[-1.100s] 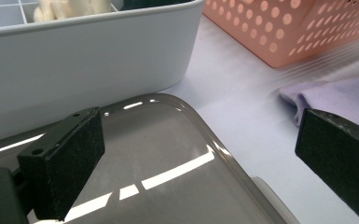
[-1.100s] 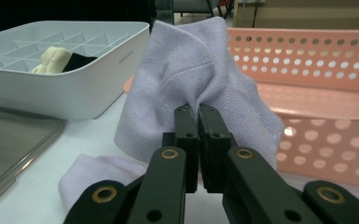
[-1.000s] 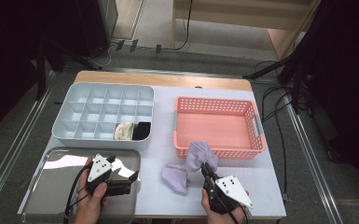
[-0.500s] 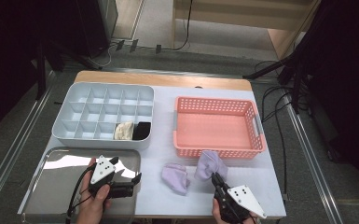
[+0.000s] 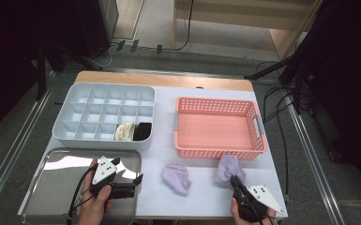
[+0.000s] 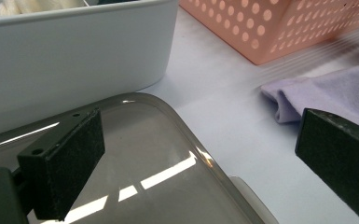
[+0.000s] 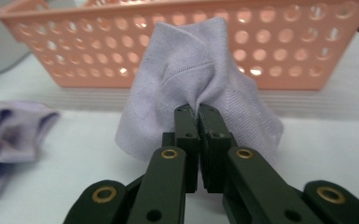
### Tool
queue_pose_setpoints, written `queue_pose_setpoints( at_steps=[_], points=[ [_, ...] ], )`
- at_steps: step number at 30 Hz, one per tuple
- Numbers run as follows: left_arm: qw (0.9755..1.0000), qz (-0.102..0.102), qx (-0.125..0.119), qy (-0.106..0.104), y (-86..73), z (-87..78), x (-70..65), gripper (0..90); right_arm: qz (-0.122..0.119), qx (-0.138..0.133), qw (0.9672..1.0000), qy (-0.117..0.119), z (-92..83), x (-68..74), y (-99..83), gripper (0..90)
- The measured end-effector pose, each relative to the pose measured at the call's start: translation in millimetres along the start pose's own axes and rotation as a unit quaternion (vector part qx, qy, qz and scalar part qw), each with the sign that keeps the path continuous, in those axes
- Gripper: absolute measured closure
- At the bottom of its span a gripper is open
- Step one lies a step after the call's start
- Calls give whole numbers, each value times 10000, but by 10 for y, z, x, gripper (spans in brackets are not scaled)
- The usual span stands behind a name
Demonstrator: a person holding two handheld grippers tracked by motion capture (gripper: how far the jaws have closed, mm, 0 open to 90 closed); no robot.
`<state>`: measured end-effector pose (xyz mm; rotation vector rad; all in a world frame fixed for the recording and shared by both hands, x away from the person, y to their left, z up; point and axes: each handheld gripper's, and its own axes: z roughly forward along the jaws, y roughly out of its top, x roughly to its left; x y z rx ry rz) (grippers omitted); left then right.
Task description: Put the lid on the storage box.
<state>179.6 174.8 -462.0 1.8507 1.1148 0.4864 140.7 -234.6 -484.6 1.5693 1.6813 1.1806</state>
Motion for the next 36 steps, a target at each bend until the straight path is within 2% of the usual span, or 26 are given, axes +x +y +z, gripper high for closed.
queue_pose_setpoints(
  at_steps=[7,9,14,16,18,19,21,23,25,27,31,33,36],
  points=[
    [10000,-11,-6,31,-2,-8,14,19,18,209,9996,-203,-20,-191,-20,879],
    [10000,0,8,26,-4,-5,13,20,84,329,9992,-219,-15,-250,-31,879],
    [10000,-8,18,-2,-9,7,8,19,205,371,9985,-346,-22,-357,-41,872],
    [10000,-9,16,3,-10,9,6,19,210,359,9986,-338,-16,-377,-43,801],
    [10000,-5,22,-5,-8,8,4,19,170,242,9990,-338,-11,-358,-45,653],
    [10000,-1,17,1,-7,7,2,19,99,118,9993,-328,-20,-336,-41,610],
    [10000,22,19,38,-4,10,-22,20,82,-50,9995,-298,-63,-254,-3,582],
    [10000,78,11,-1,0,25,-57,19,107,-199,9997,-127,-96,-140,48,586],
    [10000,77,26,-16,12,45,-95,19,33,-250,9997,6,-108,7,96,594],
    [9999,114,32,-32,32,62,-120,19,20,-267,9993,255,-98,170,134,601],
    [10000,33,43,-80,95,96,-138,20,-186,4,9968,773,17,483,173,620],
    [10000,-17,5,-81,121,119,-149,20,-327,95,9956,877,99,585,191,625],
    [10000,-18,57,-79,138,156,-156,20,-403,316,9937,1000,211,710,192,641]
  ],
)
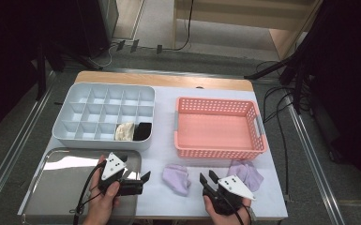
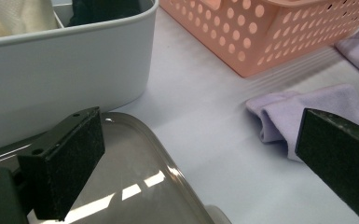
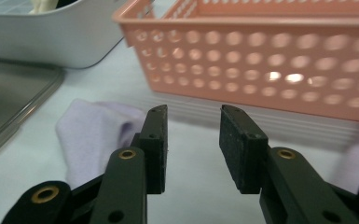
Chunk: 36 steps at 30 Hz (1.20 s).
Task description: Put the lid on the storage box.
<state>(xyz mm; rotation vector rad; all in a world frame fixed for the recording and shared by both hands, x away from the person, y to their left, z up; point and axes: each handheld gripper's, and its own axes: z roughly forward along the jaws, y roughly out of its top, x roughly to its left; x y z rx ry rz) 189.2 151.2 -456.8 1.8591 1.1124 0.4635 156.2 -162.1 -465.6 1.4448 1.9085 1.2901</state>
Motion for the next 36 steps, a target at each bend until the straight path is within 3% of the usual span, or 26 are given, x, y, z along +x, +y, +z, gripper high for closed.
queue_pose_setpoints(
  at_steps=[2,7,9,11,14,19,23,30,32,36],
  points=[
    [10000,-51,39,-9,-1,24,1,20,-191,211,9996,-54,83,58,-33,668],
    [9999,-100,84,-14,3,59,-18,20,-35,446,9988,217,171,86,-187,689],
    [9999,1,148,-53,-15,74,-42,20,-126,519,9980,324,183,126,-235,685],
    [9997,121,217,1,-47,84,-74,41,-274,520,9975,403,197,179,-258,667],
    [9995,143,264,-102,-78,84,-91,46,-395,546,9966,474,229,242,-277,646],
    [9994,43,201,-264,-61,41,-94,46,-408,551,9956,643,304,339,-276,617],
    [9990,106,190,-397,-59,26,-157,46,-609,548,9943,678,358,439,-289,619],
    [9984,130,268,-479,-77,58,-200,48,-729,557,9920,871,382,550,-301,617],
    [9984,111,284,-474,-76,60,-206,57,-750,567,9921,836,384,554,-302,647],
    [9982,128,302,-502,-78,71,-223,57,-693,511,9934,757,400,515,-305,815]
  ],
)
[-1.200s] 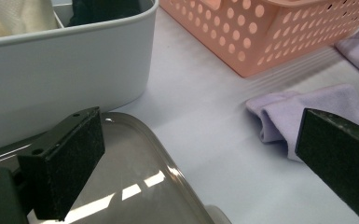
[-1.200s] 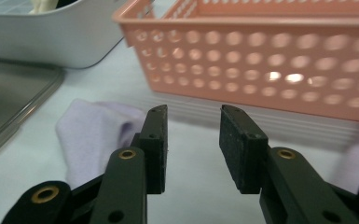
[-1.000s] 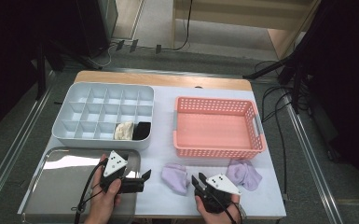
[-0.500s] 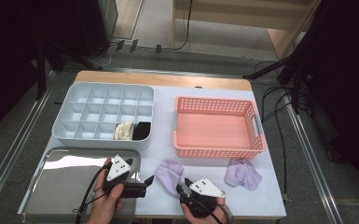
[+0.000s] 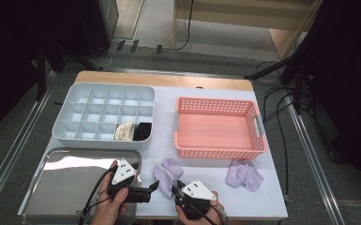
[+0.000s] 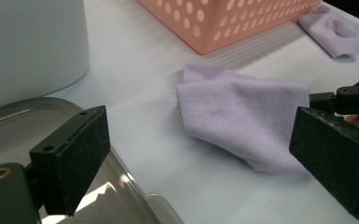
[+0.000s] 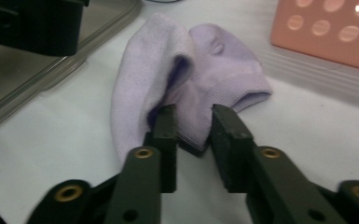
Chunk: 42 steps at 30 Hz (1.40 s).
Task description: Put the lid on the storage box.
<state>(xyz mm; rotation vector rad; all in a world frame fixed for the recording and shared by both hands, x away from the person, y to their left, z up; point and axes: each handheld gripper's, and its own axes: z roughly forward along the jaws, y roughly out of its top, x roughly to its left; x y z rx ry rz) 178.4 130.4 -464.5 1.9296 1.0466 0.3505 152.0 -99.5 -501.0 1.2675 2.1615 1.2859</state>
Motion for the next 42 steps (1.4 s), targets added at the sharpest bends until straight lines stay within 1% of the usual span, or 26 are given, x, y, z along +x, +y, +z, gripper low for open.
queue_pose_setpoints(
  at_steps=[1,2,3,5,7,8,9,11,12,14,15,16,17,19,21,23,25,27,30,33,34,35,37,38,39,42],
  points=[
    [10000,-5,21,1,1,4,-1,57,27,2,10000,35,0,-31,2,832],
    [10000,-13,22,-32,1,11,2,61,126,15,9999,109,-4,-64,8,843],
    [10000,-18,28,-41,1,17,2,70,151,13,9999,57,-11,-88,15,847],
    [10000,-25,62,-34,4,30,0,72,59,2,9998,-202,-32,-126,22,851],
    [9999,-40,94,-56,5,41,2,73,162,-12,9995,-276,-60,-186,29,847],
    [9999,-41,115,-84,7,44,3,89,189,-31,9992,-336,-86,-206,35,845],
    [9998,-46,144,-105,8,50,-4,101,221,-81,9992,-337,-112,-221,39,844],
    [9997,3,195,-165,8,62,-29,104,214,-115,9989,-394,-156,-237,45,836],
    [9996,25,218,-197,8,60,-48,105,229,-140,9989,-383,-173,-240,45,814],
    [9996,76,217,-193,8,58,-85,105,337,-187,9989,-269,-199,-232,38,764],
    [9995,77,207,-209,10,54,-92,105,335,-186,9990,-219,-207,-222,31,736],
    [9996,72,196,-203,11,50,-93,105,272,-233,9991,-232,-209,-207,22,704],
    [9996,61,202,-186,12,47,-87,105,230,-282,9991,-235,-211,-192,12,700],
    [9997,23,194,-144,12,41,-64,115,238,-299,9992,-103,-220,-165,1,676],
    [9998,-20,186,-90,10,28,-44,124,200,-353,9991,-114,-242,-140,-15,672],
    [9998,-52,161,-95,8,14,-26,129,248,-366,9990,-65,-277,-122,-36,682],
    [9999,-73,126,-89,7,6,-19,136,290,-315,9991,-20,-316,-105,-56,713],
    [9999,-64,124,-91,5,2,-17,138,298,-276,9992,20,-335,-101,-64,711],
    [9998,-38,134,-128,2,9,-36,139,196,-292,9993,-89,-297,-102,-66,664],
    [9998,-17,138,-156,0,16,-61,139,-18,-265,9995,-195,-218,-82,-59,638],
    [9998,-10,133,-178,-2,17,-69,139,-59,-226,9995,-205,-194,-71,-55,651],
    [9997,5,139,-181,-2,16,-77,139,-72,-201,9996,-185,-173,-57,-51,690],
    [9997,30,132,-210,-6,20,-99,141,-46,-154,9997,-162,-164,-28,-32,834],
    [9996,33,147,-254,-8,19,-112,141,1,-130,9998,-129,-172,-15,-12,876],
    [9995,37,144,-281,-11,18,-131,141,58,-148,9998,-82,-188,0,8,892],
    [9992,114,149,-358,-20,19,-190,141,72,-318,9995,-13,-227,27,64,900]
  ],
)
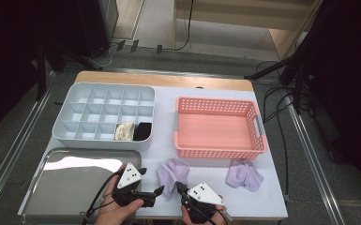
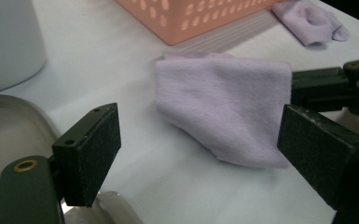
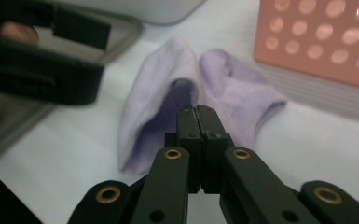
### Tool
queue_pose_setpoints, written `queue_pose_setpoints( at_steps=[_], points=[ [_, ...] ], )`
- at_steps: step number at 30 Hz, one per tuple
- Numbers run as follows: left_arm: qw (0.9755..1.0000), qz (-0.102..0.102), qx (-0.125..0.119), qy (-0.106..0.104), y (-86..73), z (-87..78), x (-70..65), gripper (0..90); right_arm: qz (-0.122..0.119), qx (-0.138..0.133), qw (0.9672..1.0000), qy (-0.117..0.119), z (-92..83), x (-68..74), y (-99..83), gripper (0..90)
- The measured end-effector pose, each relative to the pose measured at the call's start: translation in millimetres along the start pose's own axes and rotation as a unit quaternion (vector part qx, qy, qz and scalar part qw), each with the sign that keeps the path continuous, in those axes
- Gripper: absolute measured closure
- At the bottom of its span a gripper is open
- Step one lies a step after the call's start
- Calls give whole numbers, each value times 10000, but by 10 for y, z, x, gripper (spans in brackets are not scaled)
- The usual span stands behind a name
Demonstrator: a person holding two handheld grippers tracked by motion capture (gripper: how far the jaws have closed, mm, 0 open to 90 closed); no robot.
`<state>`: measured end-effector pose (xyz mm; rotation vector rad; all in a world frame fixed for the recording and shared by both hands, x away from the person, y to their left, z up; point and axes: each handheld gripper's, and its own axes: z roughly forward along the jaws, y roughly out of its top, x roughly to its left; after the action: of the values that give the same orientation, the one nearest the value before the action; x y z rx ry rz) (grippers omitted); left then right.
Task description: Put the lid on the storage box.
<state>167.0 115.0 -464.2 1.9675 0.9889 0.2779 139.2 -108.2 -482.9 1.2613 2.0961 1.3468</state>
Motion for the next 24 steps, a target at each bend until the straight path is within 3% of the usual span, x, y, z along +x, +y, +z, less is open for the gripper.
queue_pose_setpoints(
  at_steps=[6,12,15,19,24],
  points=[
    [9999,131,61,-40,-20,36,-77,142,92,-191,9997,155,-16,27,63,900],
    [9992,337,166,-119,-25,79,-129,141,-15,-310,9986,439,-12,98,93,900],
    [9981,547,273,94,-25,116,-176,157,3,-346,9984,447,-29,108,100,900],
    [9968,732,265,206,-41,125,-220,242,-8,-387,9984,416,-63,106,102,900],
    [9980,616,165,44,-29,88,-179,544,-42,-422,9984,363,-105,91,96,900]
  ],
)
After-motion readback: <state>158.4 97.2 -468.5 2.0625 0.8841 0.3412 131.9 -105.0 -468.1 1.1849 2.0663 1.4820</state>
